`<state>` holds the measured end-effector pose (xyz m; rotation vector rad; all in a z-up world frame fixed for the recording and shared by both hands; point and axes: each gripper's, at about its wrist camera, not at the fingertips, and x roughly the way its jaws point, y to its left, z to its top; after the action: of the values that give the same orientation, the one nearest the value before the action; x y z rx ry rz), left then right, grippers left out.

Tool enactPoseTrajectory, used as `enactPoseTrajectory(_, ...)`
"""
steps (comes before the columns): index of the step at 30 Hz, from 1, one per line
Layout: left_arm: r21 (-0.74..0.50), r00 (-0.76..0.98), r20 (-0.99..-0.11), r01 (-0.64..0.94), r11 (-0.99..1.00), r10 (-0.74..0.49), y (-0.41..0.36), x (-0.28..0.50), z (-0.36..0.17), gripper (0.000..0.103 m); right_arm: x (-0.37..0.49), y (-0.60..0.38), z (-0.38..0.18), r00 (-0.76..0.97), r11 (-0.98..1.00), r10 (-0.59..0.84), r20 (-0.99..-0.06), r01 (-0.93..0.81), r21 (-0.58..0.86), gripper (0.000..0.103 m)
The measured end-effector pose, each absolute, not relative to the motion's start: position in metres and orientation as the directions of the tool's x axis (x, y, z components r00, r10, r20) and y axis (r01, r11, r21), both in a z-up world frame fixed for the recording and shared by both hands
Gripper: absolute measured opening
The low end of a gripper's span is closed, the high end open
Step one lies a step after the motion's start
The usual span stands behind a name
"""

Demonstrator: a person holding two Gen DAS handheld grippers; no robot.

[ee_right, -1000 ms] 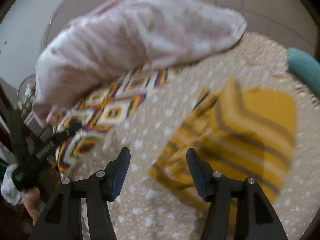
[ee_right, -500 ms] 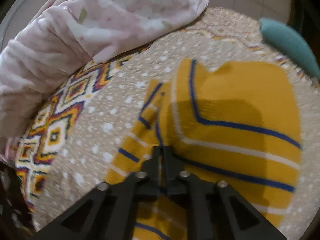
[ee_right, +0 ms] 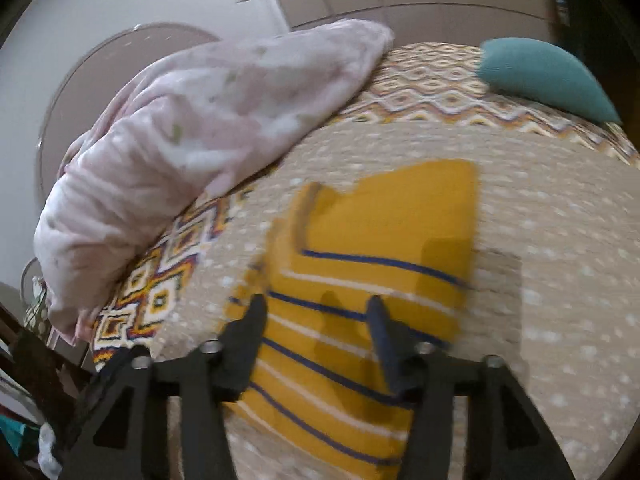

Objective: Fold small clothes

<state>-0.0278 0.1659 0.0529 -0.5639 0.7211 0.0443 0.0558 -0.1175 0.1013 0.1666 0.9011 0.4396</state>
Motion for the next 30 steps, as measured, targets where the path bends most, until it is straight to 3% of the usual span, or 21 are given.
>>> enactPoseTrajectory(4,-0.534,0.693,-0.659,-0.158,0.830,-0.292,0.143,0.008,0.040,0.103,0.067,-0.165,0.071,0.534,0.893,0.445,-0.719,-0.200,0.404,0.071)
enactPoseTrajectory(8,-0.397,0.650,-0.733,-0.172,0.901,-0.199,0.134,0.042,0.028,0.103,0.085,-0.196,0.030,0.502,0.781,0.580,-0.642,-0.117,0.614,0.072)
enactPoseTrajectory(14,-0.484,0.626,-0.720,-0.141,0.864,-0.301,0.144,0.058,0.013,0.103,0.117,-0.178,-0.008,0.467,0.632,0.715,-0.520,-0.113,0.767,0.075)
enactPoseTrajectory(15,-0.483,0.621,-0.717,-0.114,0.868,-0.317,0.140,0.059,0.014,0.099,0.121,-0.174,-0.011,0.474,0.621,0.718,-0.509,-0.107,0.776,0.075)
enactPoseTrajectory(17,-0.519,0.592,-0.695,-0.023,0.854,-0.407,0.126,0.061,0.015,0.059,0.128,-0.168,-0.012,0.481,0.614,0.718,-0.504,-0.096,0.783,0.073)
enactPoseTrajectory(18,-0.547,0.569,-0.685,0.009,0.837,-0.454,0.118,0.061,0.016,0.045,0.130,-0.169,-0.011,0.471,0.603,0.727,-0.500,-0.090,0.793,0.064)
enactPoseTrajectory(20,-0.511,0.595,-0.681,0.033,0.859,-0.428,0.102,0.056,0.026,0.043,0.131,-0.174,-0.005,0.461,0.595,0.735,-0.497,-0.088,0.799,0.051)
enactPoseTrajectory(22,-0.520,0.598,-0.650,0.099,0.848,-0.469,0.086,0.050,0.038,0.036,0.123,-0.184,0.013,0.475,0.601,0.735,-0.484,-0.124,0.790,0.045)
enactPoseTrajectory(26,-0.544,0.594,-0.608,0.171,0.822,-0.526,0.062,0.037,0.052,0.036,0.096,-0.205,0.056,0.562,0.712,0.645,-0.518,-0.194,0.675,0.046)
enactPoseTrajectory(30,-0.474,0.610,-0.670,0.087,0.876,-0.423,0.066,0.036,0.039,0.035,0.092,-0.201,0.059,0.554,0.888,0.435,-0.710,-0.134,0.440,0.057)
